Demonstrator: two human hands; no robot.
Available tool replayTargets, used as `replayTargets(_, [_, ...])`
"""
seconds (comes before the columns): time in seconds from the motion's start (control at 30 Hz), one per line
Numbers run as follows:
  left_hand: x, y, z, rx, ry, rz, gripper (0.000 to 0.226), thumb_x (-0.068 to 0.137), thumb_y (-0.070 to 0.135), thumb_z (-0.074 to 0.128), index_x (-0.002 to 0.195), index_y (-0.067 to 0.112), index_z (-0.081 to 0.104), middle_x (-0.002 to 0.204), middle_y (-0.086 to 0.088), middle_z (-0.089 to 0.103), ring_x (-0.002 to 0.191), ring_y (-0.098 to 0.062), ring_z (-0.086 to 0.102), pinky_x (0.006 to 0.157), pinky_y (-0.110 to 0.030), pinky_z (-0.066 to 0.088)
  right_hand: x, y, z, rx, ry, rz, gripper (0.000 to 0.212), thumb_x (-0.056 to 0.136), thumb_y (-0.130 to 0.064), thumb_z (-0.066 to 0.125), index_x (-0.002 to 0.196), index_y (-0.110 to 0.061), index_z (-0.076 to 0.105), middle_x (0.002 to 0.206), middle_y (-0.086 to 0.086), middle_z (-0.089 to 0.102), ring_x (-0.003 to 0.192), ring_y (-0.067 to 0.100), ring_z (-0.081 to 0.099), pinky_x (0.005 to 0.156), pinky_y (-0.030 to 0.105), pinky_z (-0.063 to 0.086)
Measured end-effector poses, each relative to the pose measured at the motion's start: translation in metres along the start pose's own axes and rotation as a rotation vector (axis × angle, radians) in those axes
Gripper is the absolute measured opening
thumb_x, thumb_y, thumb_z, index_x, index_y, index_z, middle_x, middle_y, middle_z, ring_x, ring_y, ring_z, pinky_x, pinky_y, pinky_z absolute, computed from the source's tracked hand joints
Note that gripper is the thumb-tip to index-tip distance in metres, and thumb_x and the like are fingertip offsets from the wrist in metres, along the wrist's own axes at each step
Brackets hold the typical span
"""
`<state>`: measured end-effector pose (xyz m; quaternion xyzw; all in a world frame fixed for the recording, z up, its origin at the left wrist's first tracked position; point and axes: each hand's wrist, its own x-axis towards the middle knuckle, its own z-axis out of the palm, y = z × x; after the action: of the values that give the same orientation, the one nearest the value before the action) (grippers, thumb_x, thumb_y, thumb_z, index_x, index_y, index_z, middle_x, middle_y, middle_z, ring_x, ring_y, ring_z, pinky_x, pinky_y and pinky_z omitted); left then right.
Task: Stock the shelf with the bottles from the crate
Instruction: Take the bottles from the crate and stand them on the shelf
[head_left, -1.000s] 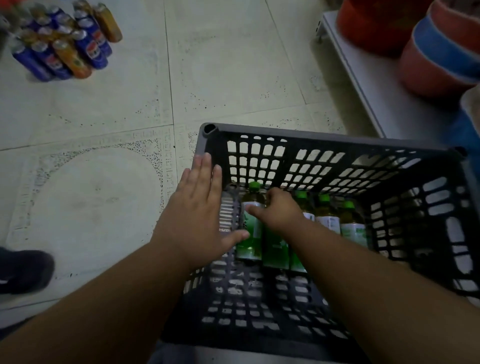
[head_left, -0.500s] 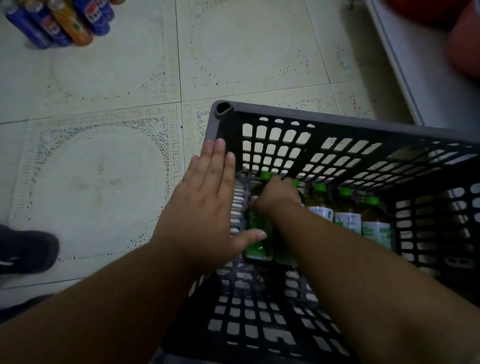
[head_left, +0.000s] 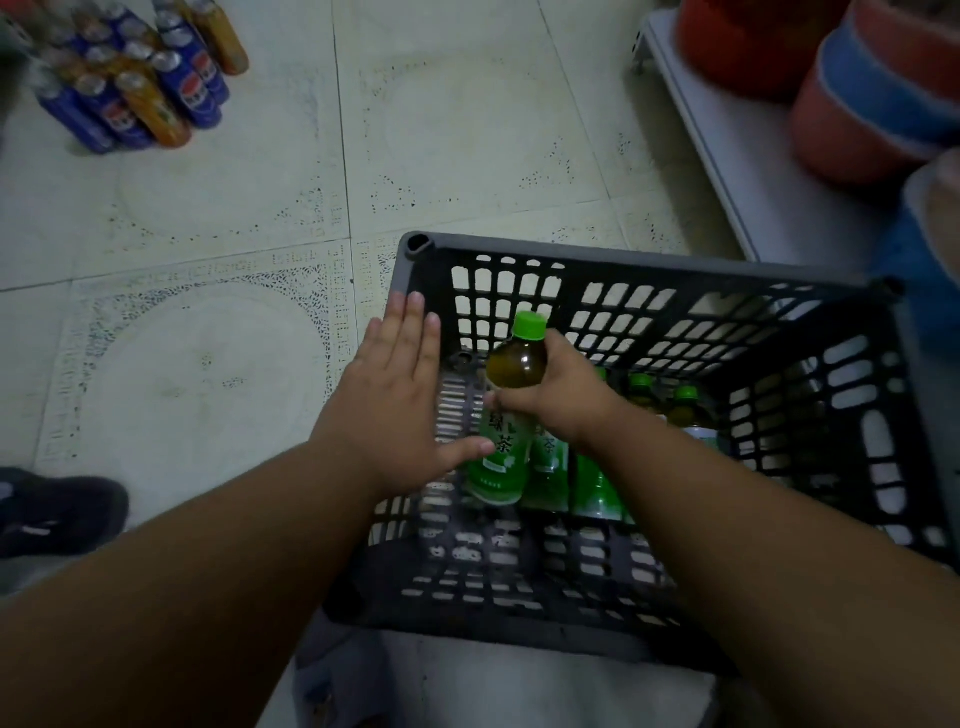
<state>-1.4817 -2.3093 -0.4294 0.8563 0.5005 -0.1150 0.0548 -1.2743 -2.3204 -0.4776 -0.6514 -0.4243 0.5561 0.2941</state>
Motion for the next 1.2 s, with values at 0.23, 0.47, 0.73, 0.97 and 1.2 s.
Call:
replayTargets(0.23, [-0.049, 0.042, -0.056, -0.354, -0.090, -0.043, 0.133, 0.062, 0.097, 0.030, 0.157, 0.015, -0.013, 0.167, -0.007, -0.006, 0.153, -0.019, -0.005, 0.120, -0.036, 0.004, -0.102, -0.073, -0.052, 0.067, 0.098, -0.168, 0.059, 0.067, -0.044, 0.086, 0.115, -0.031, 0.054, 0.110, -0.004, 0.068, 0.101, 0.016, 0.068, 0.087, 0.046, 0.057])
replayTargets(0.47, [-0.127, 0.125, -0.138, -0.608, 0.159, 0.000, 0.108, 0.077, 0.069, 0.069, 0.160, 0.030, 0.011, 0.165, 0.005, 0.022, 0.149, -0.015, 0.021, 0.115, -0.034, 0.021, -0.235, -0.133, -0.105, 0.089, 0.380, -0.399, 0.048, 0.066, -0.031, 0.086, 0.105, -0.031, 0.058, 0.098, -0.007, 0.068, 0.090, 0.010, 0.067, 0.084, 0.042, 0.058])
replayTargets(0.73, [-0.193, 0.258, -0.211, -0.797, 0.292, 0.245, 0.091, 0.076, 0.060, 0.075, 0.152, 0.033, 0.034, 0.153, 0.012, 0.040, 0.138, -0.007, 0.036, 0.111, -0.031, 0.032, -0.415, -0.154, -0.172, 0.015, 0.564, -0.625, 0.056, 0.063, -0.053, 0.080, 0.111, -0.031, 0.062, 0.100, -0.009, 0.072, 0.092, 0.004, 0.068, 0.087, 0.041, 0.057])
replayTargets(0.97, [-0.229, 0.364, -0.246, -0.943, 0.192, 0.529, 0.089, 0.054, 0.073, 0.072, 0.135, 0.047, 0.046, 0.132, 0.028, 0.051, 0.120, 0.010, 0.046, 0.098, -0.021, 0.039, -0.538, -0.126, -0.218, 0.058, 0.863, -0.628, 0.059, 0.059, -0.053, 0.079, 0.107, -0.025, 0.062, 0.096, -0.004, 0.070, 0.091, 0.012, 0.069, 0.086, 0.045, 0.057])
replayTargets(1.2, [-0.231, 0.465, -0.249, -0.893, 0.031, 0.778, 0.096, 0.062, 0.063, 0.082, 0.145, 0.034, 0.042, 0.138, 0.019, 0.051, 0.125, 0.000, 0.047, 0.102, -0.027, 0.040, -0.624, -0.083, -0.264, 0.117, 1.162, -0.568, 0.058, 0.056, -0.052, 0.078, 0.104, -0.026, 0.061, 0.097, -0.004, 0.072, 0.093, 0.013, 0.069, 0.087, 0.047, 0.057])
